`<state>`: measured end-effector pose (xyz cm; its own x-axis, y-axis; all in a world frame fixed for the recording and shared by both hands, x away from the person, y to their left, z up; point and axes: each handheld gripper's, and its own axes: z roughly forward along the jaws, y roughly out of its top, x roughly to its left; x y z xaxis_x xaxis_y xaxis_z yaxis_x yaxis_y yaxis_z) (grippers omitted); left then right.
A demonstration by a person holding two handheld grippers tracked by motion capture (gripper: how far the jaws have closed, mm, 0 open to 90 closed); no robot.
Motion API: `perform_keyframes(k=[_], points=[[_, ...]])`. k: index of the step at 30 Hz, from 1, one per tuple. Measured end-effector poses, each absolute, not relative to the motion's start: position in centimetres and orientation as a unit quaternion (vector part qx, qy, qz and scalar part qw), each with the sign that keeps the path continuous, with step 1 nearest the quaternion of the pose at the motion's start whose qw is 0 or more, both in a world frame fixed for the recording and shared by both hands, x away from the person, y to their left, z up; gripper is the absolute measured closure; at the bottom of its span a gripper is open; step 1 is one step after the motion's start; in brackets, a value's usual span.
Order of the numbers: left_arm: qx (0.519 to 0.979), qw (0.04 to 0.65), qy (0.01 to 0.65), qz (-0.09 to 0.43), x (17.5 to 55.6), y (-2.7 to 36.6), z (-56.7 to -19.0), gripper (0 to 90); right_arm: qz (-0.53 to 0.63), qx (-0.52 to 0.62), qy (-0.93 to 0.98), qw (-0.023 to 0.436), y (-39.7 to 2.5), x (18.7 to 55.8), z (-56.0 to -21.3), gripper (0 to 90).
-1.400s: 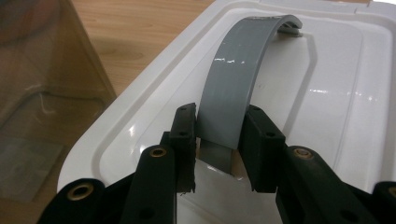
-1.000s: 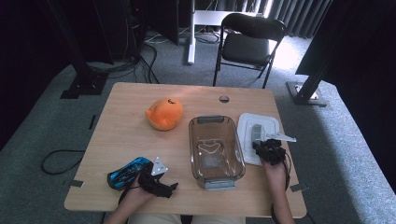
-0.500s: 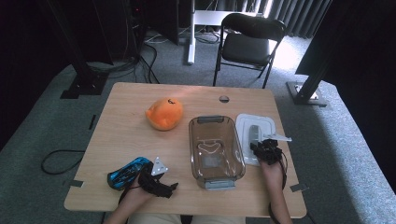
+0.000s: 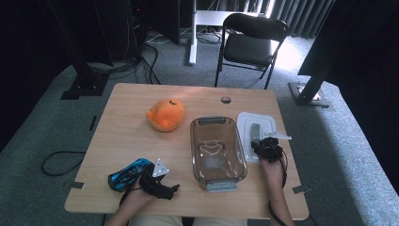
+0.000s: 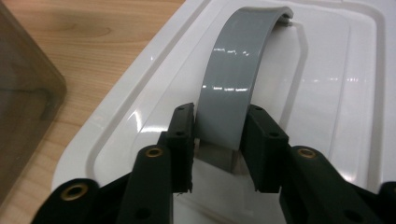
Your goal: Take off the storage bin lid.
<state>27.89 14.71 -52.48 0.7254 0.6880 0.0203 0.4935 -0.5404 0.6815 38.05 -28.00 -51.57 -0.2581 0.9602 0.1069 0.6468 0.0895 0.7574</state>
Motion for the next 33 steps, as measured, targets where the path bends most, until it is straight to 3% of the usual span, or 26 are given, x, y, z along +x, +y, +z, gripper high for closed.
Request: perform_keyframes(k=[2,5,6,9,13,16,17,24,33], points=[[0.866,0.337,0.341,0.144,27.9,14.7,-52.5,1.6,0.361,0.572,0.703,0.218,-28.0,38.3,-51.5,58.5],[0.866,0.337,0.341,0.144,27.9,14.7,-52.5,1.5,0.356,0.575,0.702,0.225,-28.1,38.4,-51.2,44.9],[0.866,0.337,0.341,0.144,27.9,14.7,-52.5,1.6,0.356,0.575,0.702,0.225,-28.1,38.4,-51.2,44.9],[0.866,0.337,0.340,0.144,27.9,14.7,-52.5,1.5,0.352,0.571,0.704,0.233,-28.2,37.8,-50.7,30.4],[0.868,0.338,0.336,0.142,27.8,14.7,-52.5,1.6,0.356,0.571,0.704,0.226,-28.5,36.7,-50.5,20.1],[0.868,0.338,0.335,0.142,27.8,14.7,-52.5,1.5,0.358,0.569,0.704,0.229,-28.5,36.1,-50.5,17.9],[0.869,0.338,0.333,0.141,27.8,14.7,-52.5,1.5,0.365,0.564,0.707,0.222,-28.6,35.6,-50.6,10.6],[0.870,0.339,0.331,0.140,27.8,14.7,-52.5,1.5,0.379,0.538,0.713,0.240,-29.0,33.7,-50.6,12.9],[0.870,0.339,0.331,0.139,27.8,14.7,-52.5,1.5,0.391,0.491,0.743,0.232,-29.6,31.7,-51.9,13.5]])
